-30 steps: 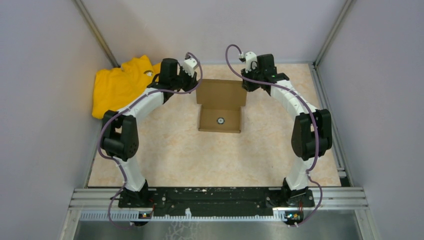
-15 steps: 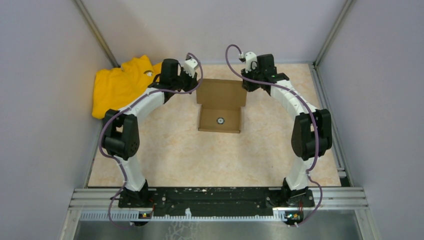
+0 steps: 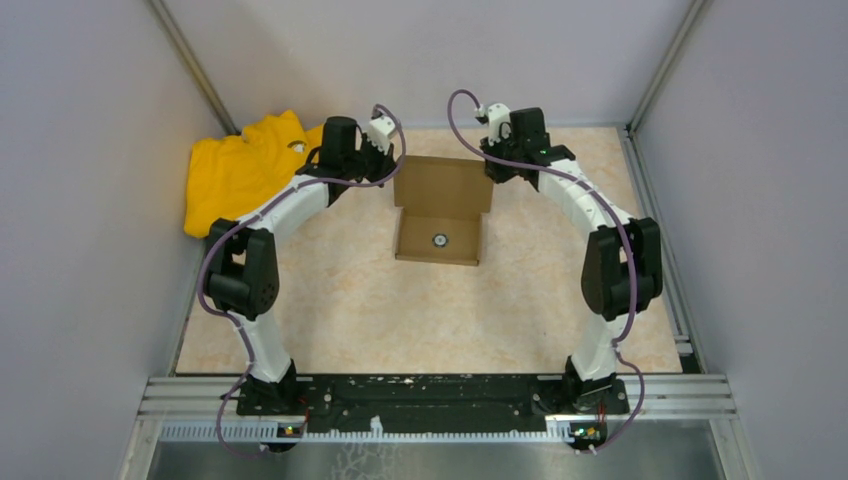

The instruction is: Fold the paper box

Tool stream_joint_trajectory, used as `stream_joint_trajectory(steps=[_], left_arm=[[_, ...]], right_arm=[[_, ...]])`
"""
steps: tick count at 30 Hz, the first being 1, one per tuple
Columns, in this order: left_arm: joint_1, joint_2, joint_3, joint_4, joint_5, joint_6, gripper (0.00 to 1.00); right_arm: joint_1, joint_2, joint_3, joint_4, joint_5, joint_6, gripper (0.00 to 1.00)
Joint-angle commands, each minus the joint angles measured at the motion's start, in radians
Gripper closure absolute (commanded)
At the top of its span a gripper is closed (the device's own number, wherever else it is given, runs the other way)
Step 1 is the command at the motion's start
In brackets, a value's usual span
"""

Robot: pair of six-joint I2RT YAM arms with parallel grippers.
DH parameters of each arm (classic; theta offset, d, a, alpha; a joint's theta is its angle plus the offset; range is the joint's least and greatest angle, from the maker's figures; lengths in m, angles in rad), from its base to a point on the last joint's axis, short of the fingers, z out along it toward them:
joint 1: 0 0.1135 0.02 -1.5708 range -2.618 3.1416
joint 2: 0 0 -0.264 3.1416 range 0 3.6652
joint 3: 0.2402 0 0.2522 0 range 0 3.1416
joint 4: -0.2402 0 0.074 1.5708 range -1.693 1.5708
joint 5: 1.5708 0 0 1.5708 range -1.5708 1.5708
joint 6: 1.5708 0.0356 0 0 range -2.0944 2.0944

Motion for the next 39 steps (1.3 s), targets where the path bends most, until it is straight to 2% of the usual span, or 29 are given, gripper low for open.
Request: stream_joint_trajectory(steps=[1, 26, 39], left_arm=[[-0.002, -0.001, 0.027, 0.018, 0.007, -0.008, 0.94], [-0.063, -0.061, -0.031, 0.029, -0.123, -0.064, 0.97], [-0.112, -0.103, -0.067, 0.037, -0.208, -0.105, 0.98]], right_arm=[[0.02, 0.004, 0.06, 0.002, 0.041, -0.003, 0.91], [0.093, 0.002, 0.116, -0.041, 0.189, 0.016, 0.94], [0.115, 0.001, 0.116, -0.016, 0.251, 0.086, 0.96]])
